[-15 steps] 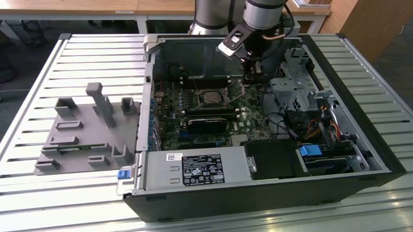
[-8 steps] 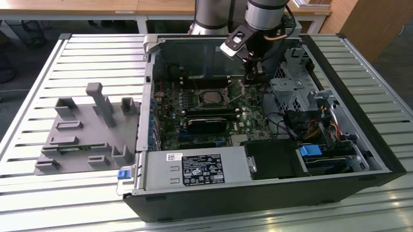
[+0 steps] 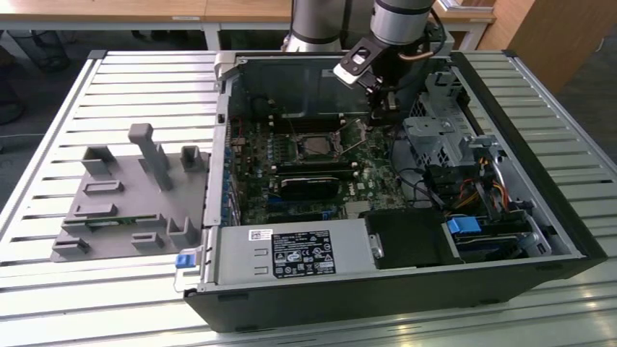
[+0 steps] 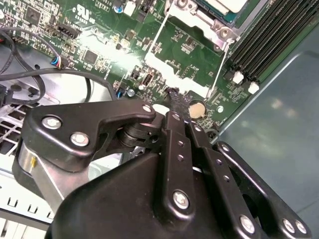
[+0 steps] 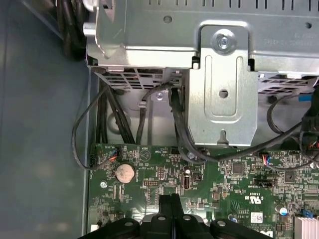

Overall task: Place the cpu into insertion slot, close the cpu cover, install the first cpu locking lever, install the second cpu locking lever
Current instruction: 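Close the cpu cover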

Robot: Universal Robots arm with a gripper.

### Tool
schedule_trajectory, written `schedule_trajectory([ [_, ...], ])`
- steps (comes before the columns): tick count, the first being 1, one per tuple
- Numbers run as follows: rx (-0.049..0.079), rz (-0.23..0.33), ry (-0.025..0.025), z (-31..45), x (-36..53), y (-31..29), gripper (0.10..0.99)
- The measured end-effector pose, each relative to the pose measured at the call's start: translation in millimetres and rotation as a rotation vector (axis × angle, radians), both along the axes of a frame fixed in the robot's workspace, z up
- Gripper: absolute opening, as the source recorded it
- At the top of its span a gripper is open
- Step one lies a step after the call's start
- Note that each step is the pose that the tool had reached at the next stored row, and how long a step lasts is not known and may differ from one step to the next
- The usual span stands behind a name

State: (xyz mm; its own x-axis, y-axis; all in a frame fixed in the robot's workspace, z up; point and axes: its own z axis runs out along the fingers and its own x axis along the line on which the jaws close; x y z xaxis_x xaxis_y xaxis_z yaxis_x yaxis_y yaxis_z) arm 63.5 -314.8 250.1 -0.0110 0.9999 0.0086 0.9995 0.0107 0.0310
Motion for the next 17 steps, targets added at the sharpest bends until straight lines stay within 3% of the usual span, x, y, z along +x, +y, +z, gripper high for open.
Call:
schedule_trajectory([
  [9,0.0,0.0,0.0077,-6.7,3.5,0.9,0.106],
  [17,0.0,0.0,0.0093,-7.6,8.1,1.8,0.106],
])
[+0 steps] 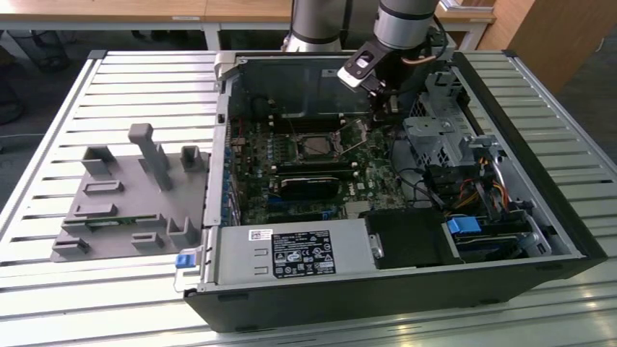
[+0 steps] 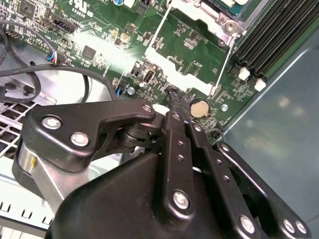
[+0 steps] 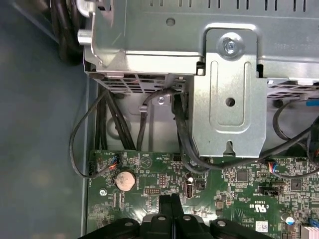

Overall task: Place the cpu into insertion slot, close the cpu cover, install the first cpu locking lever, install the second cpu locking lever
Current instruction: 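Close the cpu cover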

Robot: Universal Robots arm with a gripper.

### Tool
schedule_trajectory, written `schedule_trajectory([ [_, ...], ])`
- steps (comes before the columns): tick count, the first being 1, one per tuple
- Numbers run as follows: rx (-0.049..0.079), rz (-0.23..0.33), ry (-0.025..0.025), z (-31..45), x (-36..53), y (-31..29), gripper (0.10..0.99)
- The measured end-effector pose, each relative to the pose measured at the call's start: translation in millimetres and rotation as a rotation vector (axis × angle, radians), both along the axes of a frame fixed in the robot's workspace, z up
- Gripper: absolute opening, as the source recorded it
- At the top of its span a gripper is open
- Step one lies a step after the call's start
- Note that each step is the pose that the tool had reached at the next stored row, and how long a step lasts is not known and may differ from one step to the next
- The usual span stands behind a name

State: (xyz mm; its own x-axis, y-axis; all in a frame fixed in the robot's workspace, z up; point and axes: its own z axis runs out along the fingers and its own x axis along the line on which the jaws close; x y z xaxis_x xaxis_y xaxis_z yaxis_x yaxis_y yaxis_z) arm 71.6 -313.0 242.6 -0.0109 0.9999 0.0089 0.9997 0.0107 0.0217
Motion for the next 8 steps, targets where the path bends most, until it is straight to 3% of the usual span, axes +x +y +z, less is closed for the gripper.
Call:
schedule_trajectory([
  [8,0.0,0.0,0.0021,-7.1,1.3,0.1,0.106],
])
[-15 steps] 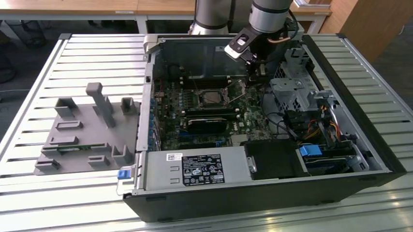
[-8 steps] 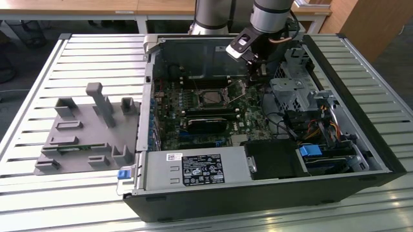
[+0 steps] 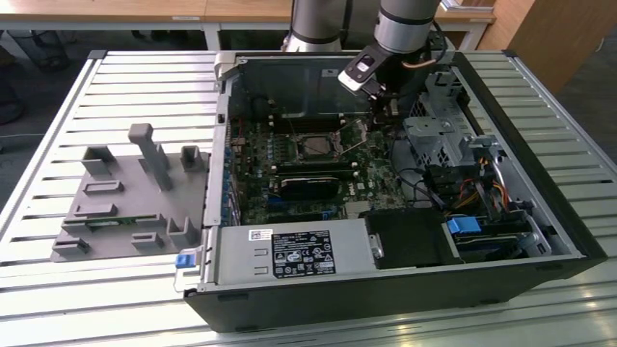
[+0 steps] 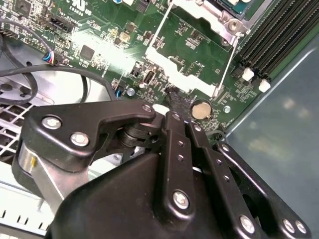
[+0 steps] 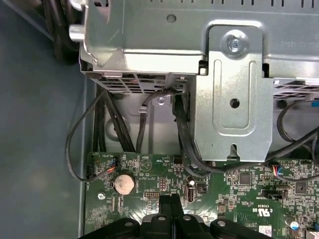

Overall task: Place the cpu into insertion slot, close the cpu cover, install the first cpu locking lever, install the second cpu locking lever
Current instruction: 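Close the cpu cover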

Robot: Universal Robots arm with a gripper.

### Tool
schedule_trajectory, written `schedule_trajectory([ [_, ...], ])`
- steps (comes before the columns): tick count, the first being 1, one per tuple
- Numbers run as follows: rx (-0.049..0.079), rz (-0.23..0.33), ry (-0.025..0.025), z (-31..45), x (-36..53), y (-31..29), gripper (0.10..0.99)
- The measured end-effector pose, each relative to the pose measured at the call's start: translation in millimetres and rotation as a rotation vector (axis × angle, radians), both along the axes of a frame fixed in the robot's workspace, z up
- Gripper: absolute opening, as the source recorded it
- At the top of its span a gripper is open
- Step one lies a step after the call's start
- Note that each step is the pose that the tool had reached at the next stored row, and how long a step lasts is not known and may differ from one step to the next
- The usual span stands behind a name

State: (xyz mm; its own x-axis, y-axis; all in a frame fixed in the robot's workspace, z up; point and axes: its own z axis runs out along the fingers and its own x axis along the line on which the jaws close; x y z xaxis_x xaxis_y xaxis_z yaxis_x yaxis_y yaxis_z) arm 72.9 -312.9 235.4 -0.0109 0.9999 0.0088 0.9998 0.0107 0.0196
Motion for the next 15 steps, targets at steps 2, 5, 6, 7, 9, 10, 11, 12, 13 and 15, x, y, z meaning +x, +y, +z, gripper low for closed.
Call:
schedule_trajectory([
  [2,0.0,0.0,0.0,0.0,-1.6,0.0,0.106],
  [5,0.0,0.0,0.0,-0.1,-12.4,0.0,0.106],
  [6,0.0,0.0,0.0,-0.1,-16.8,0.0,0.106],
  [7,0.0,0.0,0.0,-0.1,-21.4,0.0,0.106],
  [9,0.0,0.0,0.0,0.0,-28.7,0.0,0.106],
  [10,0.0,0.0,0.0,0.4,-31.7,-0.1,0.106],
  [11,0.001,0.0,0.0,0.9,-34.0,-0.1,0.106],
  [12,0.001,0.0,0.0,1.4,-36.5,0.0,0.106],
  [13,0.001,0.0,-0.0001,1.6,-39.2,0.0,0.106],
  [15,0.001,0.0,0.0,1.7,-45.9,0.0,0.106],
])
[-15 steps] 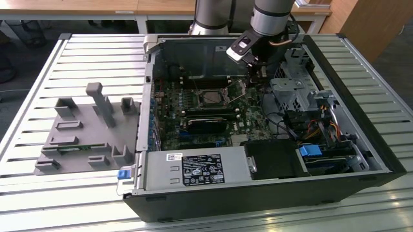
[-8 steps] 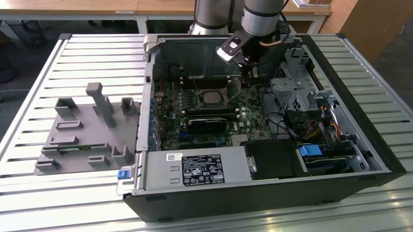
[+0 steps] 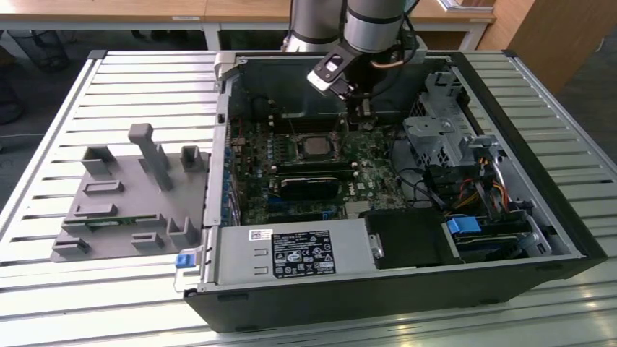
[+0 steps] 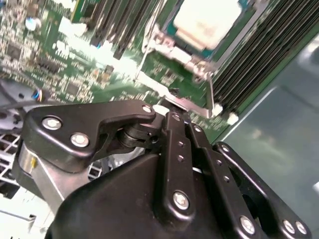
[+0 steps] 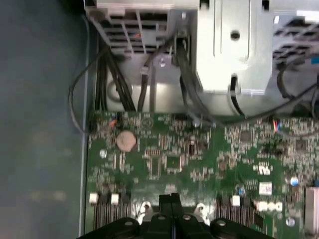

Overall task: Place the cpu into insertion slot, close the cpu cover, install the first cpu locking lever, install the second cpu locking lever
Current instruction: 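Close the cpu cover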

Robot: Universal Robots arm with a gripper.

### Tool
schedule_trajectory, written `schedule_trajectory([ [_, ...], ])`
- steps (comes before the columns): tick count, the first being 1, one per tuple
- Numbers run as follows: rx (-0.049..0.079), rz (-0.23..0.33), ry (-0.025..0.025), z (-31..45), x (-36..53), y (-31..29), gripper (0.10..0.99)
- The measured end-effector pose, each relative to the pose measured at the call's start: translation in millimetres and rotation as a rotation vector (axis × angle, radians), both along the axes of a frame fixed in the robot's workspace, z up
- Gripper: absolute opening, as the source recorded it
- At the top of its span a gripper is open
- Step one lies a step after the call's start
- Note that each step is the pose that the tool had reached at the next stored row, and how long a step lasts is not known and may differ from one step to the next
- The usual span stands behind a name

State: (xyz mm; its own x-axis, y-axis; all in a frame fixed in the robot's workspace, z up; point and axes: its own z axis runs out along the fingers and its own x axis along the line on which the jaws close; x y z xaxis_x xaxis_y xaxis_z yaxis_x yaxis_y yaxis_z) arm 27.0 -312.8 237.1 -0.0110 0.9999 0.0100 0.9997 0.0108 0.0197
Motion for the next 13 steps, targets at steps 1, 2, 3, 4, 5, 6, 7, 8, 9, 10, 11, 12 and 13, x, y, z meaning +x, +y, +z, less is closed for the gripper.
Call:
schedule_trajectory([
  [1,0.0,0.0,0.0,0.1,-4.2,0.0,0.106],
  [2,0.0,0.0,-0.0001,0.1,-8.6,0.0,0.106],
  [3,0.0,0.0,-0.0001,0.1,-13.1,0.0,0.106],
  [4,0.0,0.0,-0.0003,-0.1,-17.6,0.1,0.106],
  [5,0.0,0.0,-0.0004,-0.3,-21.2,0.2,0.106],
  [6,0.0,0.0,-0.0004,-0.6,-24.5,0.3,0.106],
  [7,0.0,0.0,-0.0003,-1.0,-26.9,0.4,0.106],
  [8,0.0,0.0,-0.0003,-2.0,-28.6,0.4,0.106],
  [9,0.0,0.0,-0.0003,-3.4,-30.0,0.4,0.106],
  [10,0.0,0.0,-0.0002,-5.2,-31.1,0.4,0.106],
  [11,0.0,0.0,-0.0003,-7.1,-32.3,0.4,0.106],
  [12,0.0,0.0,-0.0003,-8.8,-33.6,0.4,0.106],
  [13,0.0,0.0,-0.0003,-10.0,-35.1,0.4,0.106],
])
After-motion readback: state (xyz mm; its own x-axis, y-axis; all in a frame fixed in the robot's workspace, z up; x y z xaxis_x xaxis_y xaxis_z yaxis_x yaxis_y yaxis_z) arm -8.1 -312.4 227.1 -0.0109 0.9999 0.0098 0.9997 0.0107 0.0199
